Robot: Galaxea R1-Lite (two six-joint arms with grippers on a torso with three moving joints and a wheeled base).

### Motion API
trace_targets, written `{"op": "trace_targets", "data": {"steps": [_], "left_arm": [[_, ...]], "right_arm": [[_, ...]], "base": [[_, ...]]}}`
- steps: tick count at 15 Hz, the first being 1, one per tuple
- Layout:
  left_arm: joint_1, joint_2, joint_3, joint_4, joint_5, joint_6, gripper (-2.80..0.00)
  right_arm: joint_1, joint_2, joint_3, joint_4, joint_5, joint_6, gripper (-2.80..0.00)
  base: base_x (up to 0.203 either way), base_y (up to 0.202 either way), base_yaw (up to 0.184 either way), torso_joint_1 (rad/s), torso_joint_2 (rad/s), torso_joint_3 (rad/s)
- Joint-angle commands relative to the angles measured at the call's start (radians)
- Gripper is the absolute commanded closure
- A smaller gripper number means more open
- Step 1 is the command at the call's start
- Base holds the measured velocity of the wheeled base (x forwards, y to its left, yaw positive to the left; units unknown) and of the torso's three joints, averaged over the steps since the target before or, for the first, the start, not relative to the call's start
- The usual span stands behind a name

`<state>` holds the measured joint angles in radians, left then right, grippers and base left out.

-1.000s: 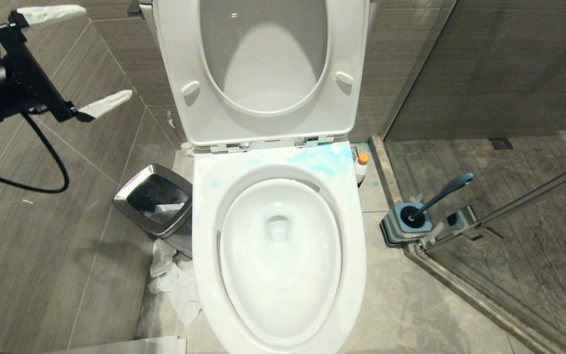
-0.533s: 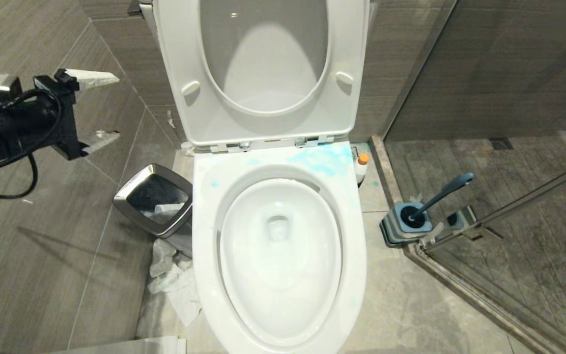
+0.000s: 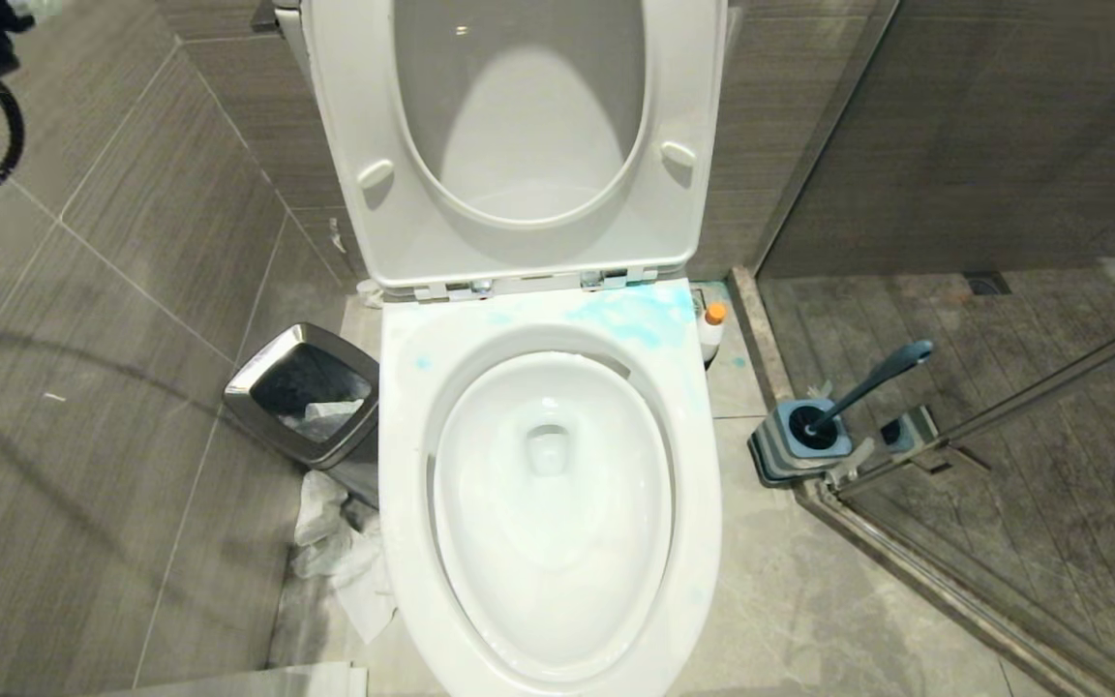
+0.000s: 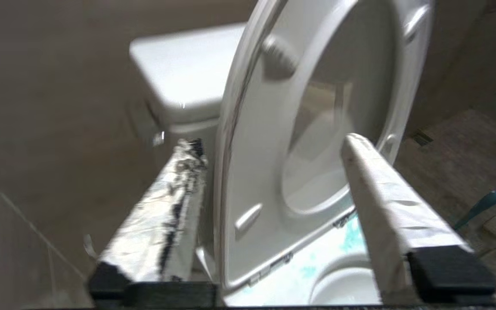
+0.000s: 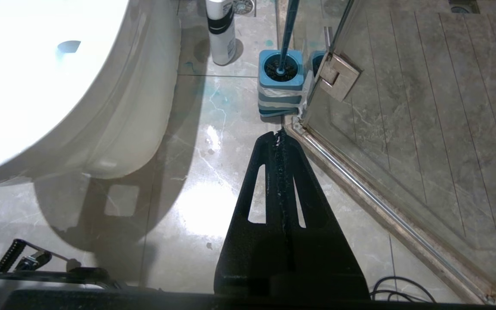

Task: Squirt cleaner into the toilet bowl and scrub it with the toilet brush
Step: Pour in the cleaning agent

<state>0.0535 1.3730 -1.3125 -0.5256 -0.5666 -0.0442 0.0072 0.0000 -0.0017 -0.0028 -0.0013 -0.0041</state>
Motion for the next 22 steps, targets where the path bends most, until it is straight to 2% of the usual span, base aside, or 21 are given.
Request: {"op": "trace_targets", "data": {"steps": [1,3,6,8,11,14,17,20,22], "left_arm": [[-0.018,-0.127,-0.001,-0.004,0.0,0.028,0.0],[-0.021,-0.194,0.017,-0.003,0.01,0.039,0.0],[-0.056,-0.333,0.121,0.012,0.053,0.039,0.0],[-0.078,-0.46,0.204,0.1,0.107,0.033,0.0],[-0.087,-0.634,0.296,0.257,0.14,0.013,0.0],[-0.032,-0.776,0.462,0.297,0.192,0.016,0.0],[0.021,-0.884,0.634,0.302,0.215,0.034,0.0],[0.027,-0.988,0.793,0.304,0.221,0.037,0.0],[0.02,-1.012,0.868,0.302,0.221,0.009,0.0]], "right_arm": [[0.0,-0.001,0.0,0.0,0.0,0.001,0.0],[0.0,0.0,0.0,0.0,0.0,0.0,0.0],[0.0,0.0,0.0,0.0,0.0,0.0,0.0],[0.0,0.0,0.0,0.0,0.0,0.001,0.0],[0.0,0.0,0.0,0.0,0.0,0.0,0.0],[0.0,0.0,0.0,0.0,0.0,0.001,0.0],[0.0,0.0,0.0,0.0,0.0,0.001,0.0],[0.0,0.0,0.0,0.0,0.0,0.0,0.0],[0.0,0.0,0.0,0.0,0.0,0.001,0.0]], "base": [[0.0,0.0,0.0,0.0,0.0,0.0],[0.0,0.0,0.0,0.0,0.0,0.0],[0.0,0.0,0.0,0.0,0.0,0.0],[0.0,0.0,0.0,0.0,0.0,0.0],[0.0,0.0,0.0,0.0,0.0,0.0],[0.0,0.0,0.0,0.0,0.0,0.0],[0.0,0.0,0.0,0.0,0.0,0.0],[0.0,0.0,0.0,0.0,0.0,0.0],[0.0,0.0,0.0,0.0,0.0,0.0]]}}
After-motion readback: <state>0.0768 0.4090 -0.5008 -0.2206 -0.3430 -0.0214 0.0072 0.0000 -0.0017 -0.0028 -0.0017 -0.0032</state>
